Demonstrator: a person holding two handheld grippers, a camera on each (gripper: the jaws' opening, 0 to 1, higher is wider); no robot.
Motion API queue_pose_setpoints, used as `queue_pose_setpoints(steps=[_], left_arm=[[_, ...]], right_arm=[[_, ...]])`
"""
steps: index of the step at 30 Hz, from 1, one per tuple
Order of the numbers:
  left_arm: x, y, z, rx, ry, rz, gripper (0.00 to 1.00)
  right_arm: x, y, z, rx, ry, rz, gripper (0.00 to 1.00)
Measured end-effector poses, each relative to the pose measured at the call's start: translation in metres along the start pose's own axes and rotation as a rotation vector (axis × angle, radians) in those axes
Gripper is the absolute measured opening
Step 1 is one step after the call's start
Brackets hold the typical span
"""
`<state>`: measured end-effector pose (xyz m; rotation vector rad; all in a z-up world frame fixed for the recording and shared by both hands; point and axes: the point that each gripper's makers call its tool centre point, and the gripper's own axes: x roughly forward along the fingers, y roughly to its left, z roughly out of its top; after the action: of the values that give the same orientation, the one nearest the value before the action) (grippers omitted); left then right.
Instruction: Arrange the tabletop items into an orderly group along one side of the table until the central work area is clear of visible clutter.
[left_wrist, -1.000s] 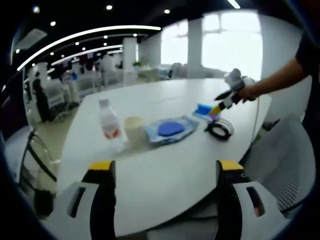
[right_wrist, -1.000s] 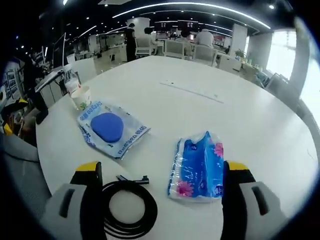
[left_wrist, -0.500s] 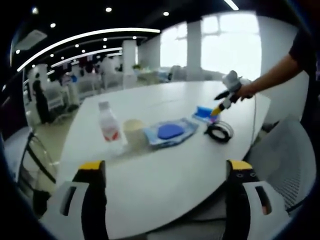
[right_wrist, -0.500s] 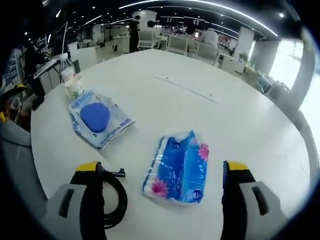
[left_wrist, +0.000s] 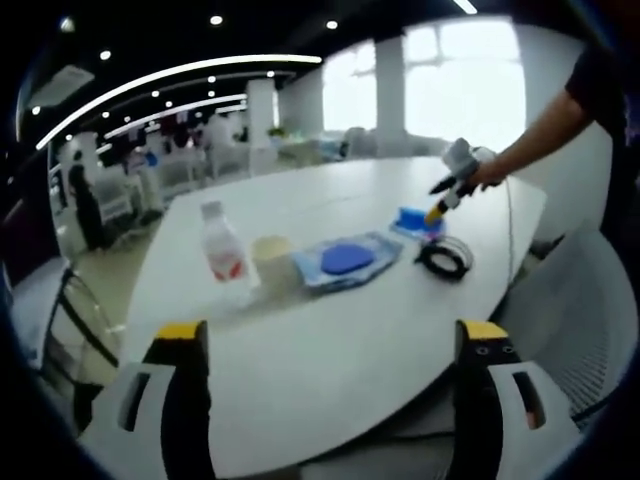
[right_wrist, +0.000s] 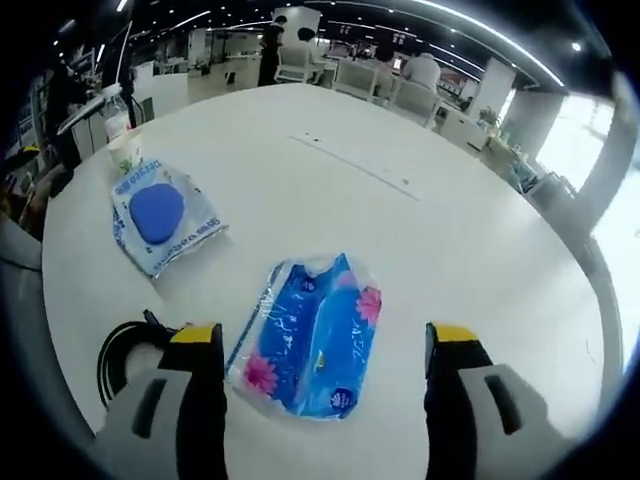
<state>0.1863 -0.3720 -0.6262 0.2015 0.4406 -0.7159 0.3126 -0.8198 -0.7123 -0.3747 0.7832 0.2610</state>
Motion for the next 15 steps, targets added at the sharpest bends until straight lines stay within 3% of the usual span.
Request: queue_pose_setpoints(steps=[15], left_arm=[[0.003,-0.001,-0.007,0.002,0.046,0.003,0.95]], right_arm=[[0.020,-0.004,-0.010,-0.003,0.029,0.041,0.48]])
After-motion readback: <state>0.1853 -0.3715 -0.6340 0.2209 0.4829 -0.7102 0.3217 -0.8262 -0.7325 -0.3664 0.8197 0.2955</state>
